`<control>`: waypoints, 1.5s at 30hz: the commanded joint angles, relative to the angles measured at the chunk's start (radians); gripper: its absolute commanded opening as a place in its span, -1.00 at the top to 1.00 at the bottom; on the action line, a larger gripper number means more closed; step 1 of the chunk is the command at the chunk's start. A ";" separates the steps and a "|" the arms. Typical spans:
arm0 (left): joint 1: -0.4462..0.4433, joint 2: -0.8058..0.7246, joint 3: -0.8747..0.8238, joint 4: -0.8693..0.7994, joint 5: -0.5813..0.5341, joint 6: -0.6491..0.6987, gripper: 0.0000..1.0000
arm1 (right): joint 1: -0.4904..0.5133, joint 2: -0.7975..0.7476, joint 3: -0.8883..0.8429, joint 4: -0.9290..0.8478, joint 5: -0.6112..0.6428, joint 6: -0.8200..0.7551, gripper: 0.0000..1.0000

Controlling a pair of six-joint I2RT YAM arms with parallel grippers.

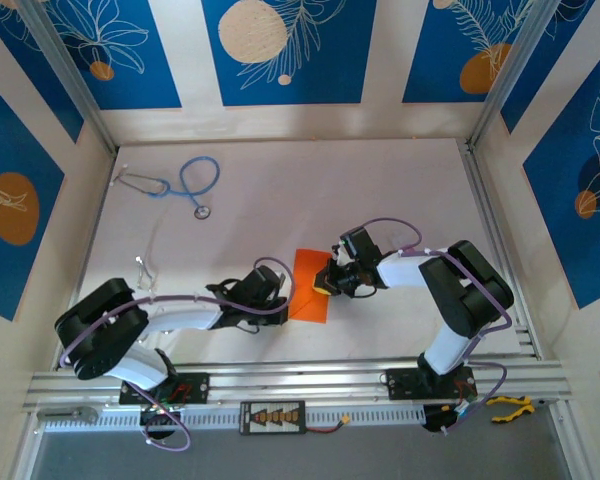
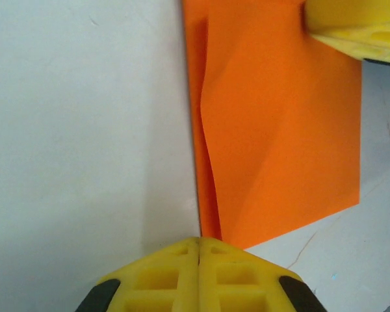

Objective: Fold a paper plane with a square sheet of paper (pick it up from the middle)
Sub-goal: Fold the triangle a second time at the center of the table.

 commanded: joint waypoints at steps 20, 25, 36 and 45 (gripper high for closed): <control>0.006 0.193 0.115 0.013 0.052 0.037 0.95 | -0.014 0.023 -0.027 -0.118 0.070 -0.002 1.00; 0.006 0.180 0.058 0.041 0.057 0.017 0.96 | -0.016 0.010 -0.029 -0.121 0.071 -0.005 1.00; 0.006 0.171 0.065 0.032 0.043 0.021 0.99 | -0.015 -0.014 -0.020 -0.117 0.063 -0.010 1.00; 0.006 0.164 0.060 0.037 0.046 0.017 1.00 | -0.046 -0.053 -0.028 -0.155 0.138 -0.052 1.00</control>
